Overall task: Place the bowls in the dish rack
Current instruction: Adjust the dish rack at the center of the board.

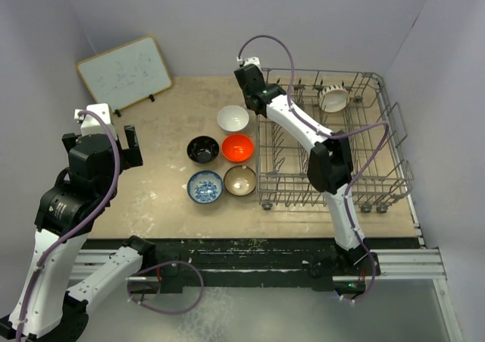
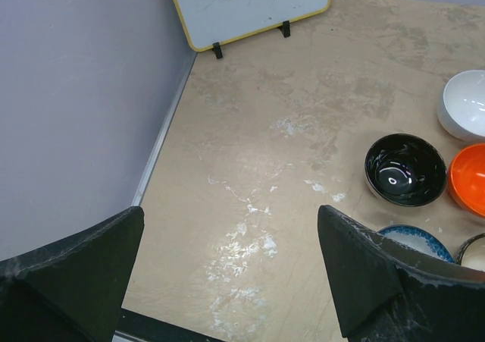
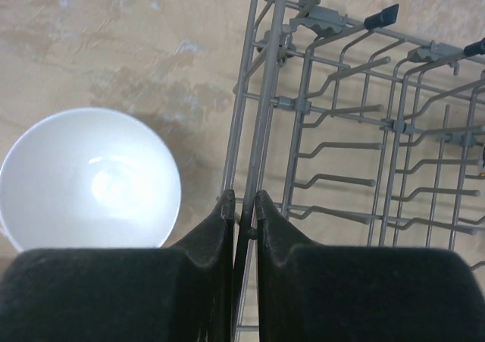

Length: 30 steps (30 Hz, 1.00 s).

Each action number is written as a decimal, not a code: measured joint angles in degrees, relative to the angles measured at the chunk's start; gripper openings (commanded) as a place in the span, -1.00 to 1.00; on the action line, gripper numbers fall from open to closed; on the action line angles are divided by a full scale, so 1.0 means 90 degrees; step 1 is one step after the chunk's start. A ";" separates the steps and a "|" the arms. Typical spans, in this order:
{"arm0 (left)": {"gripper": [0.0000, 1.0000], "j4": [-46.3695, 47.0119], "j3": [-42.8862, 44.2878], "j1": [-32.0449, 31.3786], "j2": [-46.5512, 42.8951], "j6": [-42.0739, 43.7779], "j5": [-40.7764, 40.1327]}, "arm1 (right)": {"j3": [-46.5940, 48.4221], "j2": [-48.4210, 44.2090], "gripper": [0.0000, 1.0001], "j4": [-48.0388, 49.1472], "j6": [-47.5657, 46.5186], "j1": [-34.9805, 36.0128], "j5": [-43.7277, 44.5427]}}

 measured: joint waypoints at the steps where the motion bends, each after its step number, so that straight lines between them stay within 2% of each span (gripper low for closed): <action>1: 0.98 0.0005 0.0000 0.0000 0.0002 0.0002 0.0000 | 0.0012 0.0032 -0.97 0.0119 -0.0068 -0.0032 0.0002; 4: 0.98 0.0022 -0.0002 0.0000 0.0002 0.0015 0.0000 | 0.0017 0.0095 -0.90 0.0437 -0.0325 -0.0131 0.0000; 9: 0.98 0.0044 -0.0053 0.0000 0.0010 0.0022 0.0002 | 0.0007 0.0121 -0.22 0.0770 -0.0806 -0.0216 -0.0053; 12: 0.98 0.0046 -0.0085 0.0000 0.0024 0.0024 0.0005 | -0.0085 -0.0002 -0.03 0.1282 -0.1127 -0.0228 -0.0109; 22: 0.98 0.0085 -0.0102 0.0000 0.0024 0.0022 0.0075 | -0.0158 -0.1314 0.19 0.1491 -0.1401 0.0078 -0.0352; 30: 0.98 0.0085 -0.0102 0.0000 0.0017 0.0017 0.0136 | -0.0068 -0.1515 0.18 0.0634 -0.1156 0.1671 -0.0369</action>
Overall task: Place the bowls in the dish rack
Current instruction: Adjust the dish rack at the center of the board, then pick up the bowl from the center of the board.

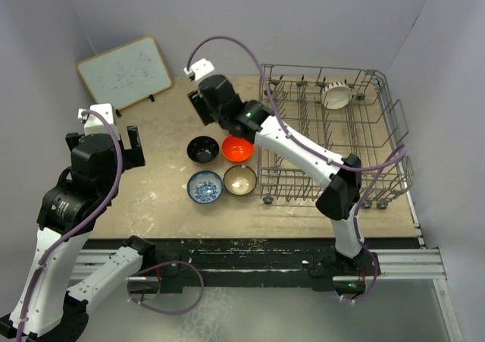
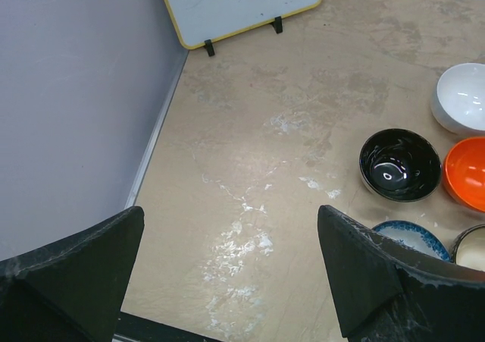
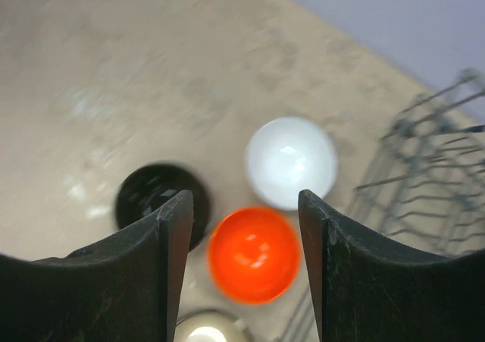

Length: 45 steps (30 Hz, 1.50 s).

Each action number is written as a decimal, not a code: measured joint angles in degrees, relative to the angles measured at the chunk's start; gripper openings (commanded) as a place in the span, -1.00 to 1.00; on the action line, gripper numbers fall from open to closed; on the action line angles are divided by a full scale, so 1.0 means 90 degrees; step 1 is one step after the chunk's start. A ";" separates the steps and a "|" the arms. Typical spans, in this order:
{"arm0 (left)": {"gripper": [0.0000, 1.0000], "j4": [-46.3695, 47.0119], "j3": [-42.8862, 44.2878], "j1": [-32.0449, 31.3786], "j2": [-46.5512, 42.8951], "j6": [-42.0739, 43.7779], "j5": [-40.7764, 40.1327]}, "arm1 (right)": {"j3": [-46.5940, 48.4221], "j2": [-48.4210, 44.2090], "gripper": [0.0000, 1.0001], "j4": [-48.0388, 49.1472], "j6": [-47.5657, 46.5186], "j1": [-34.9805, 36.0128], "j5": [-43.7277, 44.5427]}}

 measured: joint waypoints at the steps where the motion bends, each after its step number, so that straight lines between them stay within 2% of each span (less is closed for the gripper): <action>1: 0.98 -0.0002 0.0000 0.0000 -0.0007 0.0000 0.0007 | -0.0090 0.0000 0.17 -0.0126 0.0134 0.0202 -0.0051; 4: 0.98 -0.0005 0.0000 0.0000 -0.0034 -0.0007 0.0012 | -0.0486 -0.0002 0.14 -0.0345 0.0578 0.0515 -0.0364; 8: 0.98 -0.0007 0.0000 0.0000 -0.0085 -0.0046 0.0029 | -0.1042 0.0019 0.14 -0.0517 0.0969 0.0512 -0.0661; 15: 0.98 -0.0058 0.0002 0.0000 -0.0104 -0.0061 -0.0029 | -0.1287 0.0301 0.11 -0.0675 0.1569 0.0665 -0.0823; 20: 0.98 -0.0172 0.0177 0.0000 -0.0274 -0.0129 -0.0372 | -0.1756 0.0304 0.08 -0.0767 0.1829 0.0753 -0.1013; 25: 0.98 -0.0180 0.0539 0.0000 -0.0612 -0.0175 -0.0758 | -0.1792 0.0478 0.04 -0.1069 0.2101 0.0760 -0.1003; 35: 0.98 -0.0192 0.0525 0.0000 -0.0687 -0.0172 -0.0886 | -0.2205 0.0585 0.00 -0.0935 0.2086 0.0845 -0.1231; 45: 0.98 -0.0194 0.0525 0.0000 -0.0680 -0.0187 -0.0882 | -0.2307 0.0425 0.11 -0.0826 0.2050 0.1860 -0.1661</action>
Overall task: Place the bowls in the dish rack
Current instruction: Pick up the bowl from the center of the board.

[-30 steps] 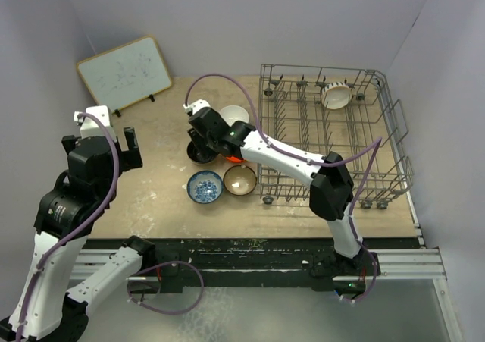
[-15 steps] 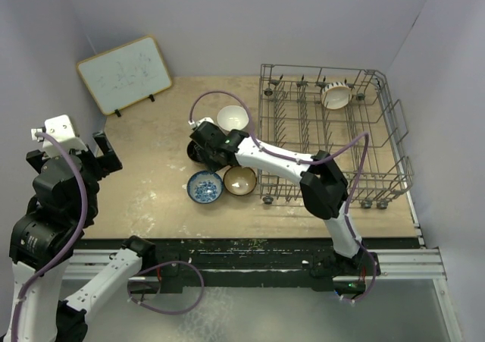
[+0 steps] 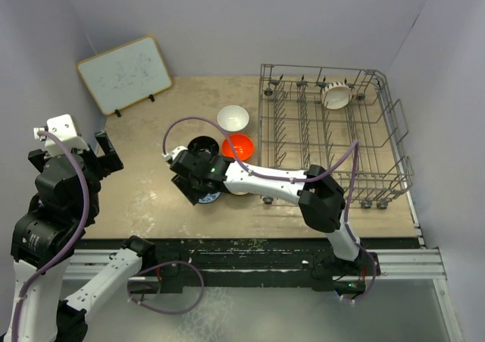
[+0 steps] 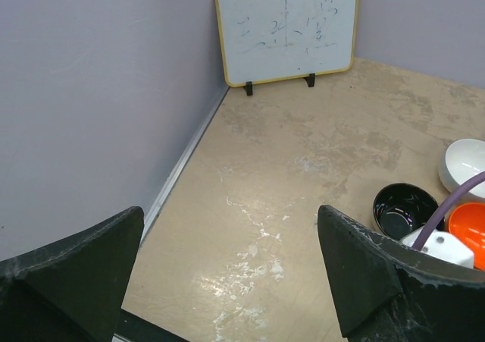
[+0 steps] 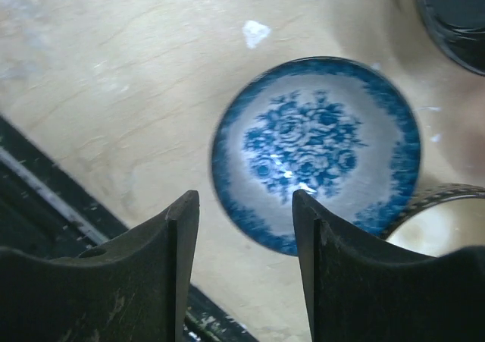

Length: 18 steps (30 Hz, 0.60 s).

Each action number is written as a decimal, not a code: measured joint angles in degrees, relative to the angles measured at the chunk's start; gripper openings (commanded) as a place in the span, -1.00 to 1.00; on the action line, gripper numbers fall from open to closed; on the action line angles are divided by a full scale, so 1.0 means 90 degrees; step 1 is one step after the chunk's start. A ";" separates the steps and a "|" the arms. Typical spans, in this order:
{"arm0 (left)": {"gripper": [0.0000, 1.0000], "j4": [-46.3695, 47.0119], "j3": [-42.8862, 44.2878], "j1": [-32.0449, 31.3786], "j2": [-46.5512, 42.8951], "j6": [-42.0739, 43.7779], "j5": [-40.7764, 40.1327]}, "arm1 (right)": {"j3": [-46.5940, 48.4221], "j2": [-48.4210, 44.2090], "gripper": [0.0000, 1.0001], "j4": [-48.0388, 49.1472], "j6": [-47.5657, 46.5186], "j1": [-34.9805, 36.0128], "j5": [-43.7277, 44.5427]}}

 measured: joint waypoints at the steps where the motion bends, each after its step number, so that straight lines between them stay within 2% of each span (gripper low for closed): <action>1: 0.98 -0.0002 0.0005 0.0000 0.0000 -0.0005 0.0000 | 0.0000 -0.0017 0.12 0.0012 0.0000 0.0104 -0.0049; 9: 0.98 -0.0121 0.0104 0.0000 -0.0032 -0.0056 0.0012 | 0.0078 0.0022 0.10 0.0002 0.0036 0.0364 -0.0172; 18: 0.98 -0.0284 0.0265 0.0000 -0.0121 -0.0151 0.0002 | 0.0415 0.0554 0.02 -0.0131 0.0075 0.0372 -0.0002</action>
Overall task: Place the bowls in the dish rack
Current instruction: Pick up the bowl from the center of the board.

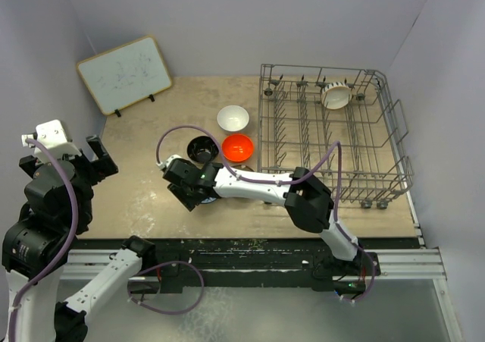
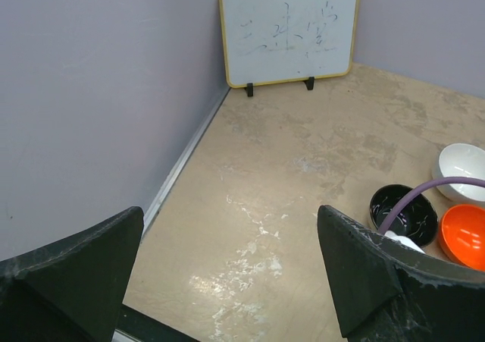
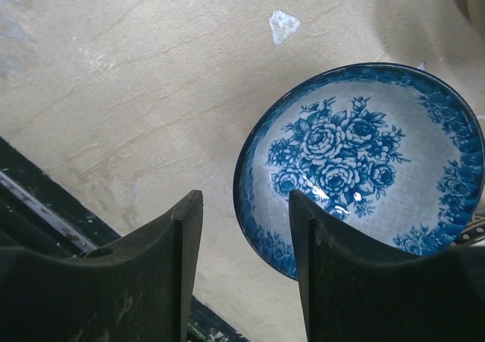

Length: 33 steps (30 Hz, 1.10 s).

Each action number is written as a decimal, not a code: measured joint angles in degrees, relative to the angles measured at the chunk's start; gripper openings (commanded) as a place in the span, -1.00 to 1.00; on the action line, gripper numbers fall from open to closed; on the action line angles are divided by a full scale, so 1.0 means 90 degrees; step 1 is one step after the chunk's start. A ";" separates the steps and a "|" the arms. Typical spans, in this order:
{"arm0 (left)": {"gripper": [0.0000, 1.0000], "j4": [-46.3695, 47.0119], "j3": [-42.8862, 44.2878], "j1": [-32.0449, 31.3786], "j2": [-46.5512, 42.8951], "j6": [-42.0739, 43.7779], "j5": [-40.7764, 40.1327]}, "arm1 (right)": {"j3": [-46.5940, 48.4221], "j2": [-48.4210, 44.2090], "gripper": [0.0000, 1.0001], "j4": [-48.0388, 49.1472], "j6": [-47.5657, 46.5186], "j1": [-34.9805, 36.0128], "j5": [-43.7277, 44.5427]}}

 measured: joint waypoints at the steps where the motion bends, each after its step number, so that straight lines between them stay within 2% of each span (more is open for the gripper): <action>1: 0.98 -0.0022 0.0000 0.0000 -0.0007 0.0000 -0.0002 | -0.0002 0.0039 0.01 0.0005 -0.0002 0.0000 0.0000; 15: 0.98 -0.0175 0.0000 0.0000 -0.0017 -0.0053 -0.0015 | -0.0146 0.0126 -0.11 0.0223 -0.0005 0.0000 0.0034; 26: 0.98 -0.0192 0.0000 0.0000 -0.0017 -0.0170 -0.0012 | -0.0277 0.0270 -0.76 0.0296 -0.0036 0.0015 0.0223; 30: 0.98 -0.0194 0.0000 0.0000 -0.0017 -0.0182 -0.0012 | -0.0274 0.0134 -0.88 0.0435 -0.0143 0.0029 0.0238; 33: 0.98 -0.0209 0.0032 0.0000 -0.0017 -0.0189 -0.0010 | -0.0296 -0.0117 -0.90 0.0413 -0.0114 0.0005 -0.0192</action>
